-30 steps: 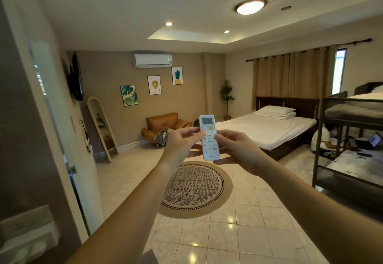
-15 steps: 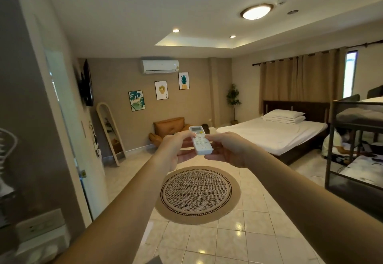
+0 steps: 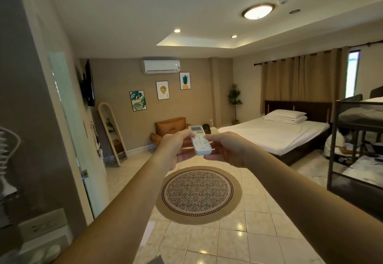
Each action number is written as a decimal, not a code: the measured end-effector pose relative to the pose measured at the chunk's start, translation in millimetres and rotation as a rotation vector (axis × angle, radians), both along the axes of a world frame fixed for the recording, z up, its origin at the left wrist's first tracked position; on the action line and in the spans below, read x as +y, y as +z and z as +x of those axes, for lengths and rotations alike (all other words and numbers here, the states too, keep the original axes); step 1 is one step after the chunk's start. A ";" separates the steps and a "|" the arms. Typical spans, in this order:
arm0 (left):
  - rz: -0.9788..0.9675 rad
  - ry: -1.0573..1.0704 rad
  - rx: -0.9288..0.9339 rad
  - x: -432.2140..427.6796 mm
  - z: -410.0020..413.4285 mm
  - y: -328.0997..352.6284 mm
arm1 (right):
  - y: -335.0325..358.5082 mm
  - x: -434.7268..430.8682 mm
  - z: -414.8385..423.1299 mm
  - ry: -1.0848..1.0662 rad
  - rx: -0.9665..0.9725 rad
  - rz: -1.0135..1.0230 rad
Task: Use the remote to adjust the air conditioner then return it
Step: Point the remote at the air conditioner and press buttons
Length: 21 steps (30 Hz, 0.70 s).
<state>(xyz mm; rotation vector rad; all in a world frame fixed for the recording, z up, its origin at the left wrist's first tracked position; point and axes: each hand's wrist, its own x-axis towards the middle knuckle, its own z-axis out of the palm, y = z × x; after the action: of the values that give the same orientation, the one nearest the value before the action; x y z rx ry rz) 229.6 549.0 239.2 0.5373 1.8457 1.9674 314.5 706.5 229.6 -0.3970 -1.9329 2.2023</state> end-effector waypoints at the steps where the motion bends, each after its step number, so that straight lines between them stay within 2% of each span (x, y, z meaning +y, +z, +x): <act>1: 0.000 0.003 -0.001 -0.2 -0.1 -0.3 | -0.3 -0.7 0.1 0.001 -0.002 0.003; 21: -0.004 -0.005 -0.043 -7.5 -7.6 -6.5 | -1.3 -7.7 -4.9 0.008 -0.031 0.028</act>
<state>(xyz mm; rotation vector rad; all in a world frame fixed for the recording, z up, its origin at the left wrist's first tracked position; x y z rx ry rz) 222.0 541.5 232.7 0.4939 1.8202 1.9570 309.7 698.7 228.3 -0.4227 -1.9824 2.1834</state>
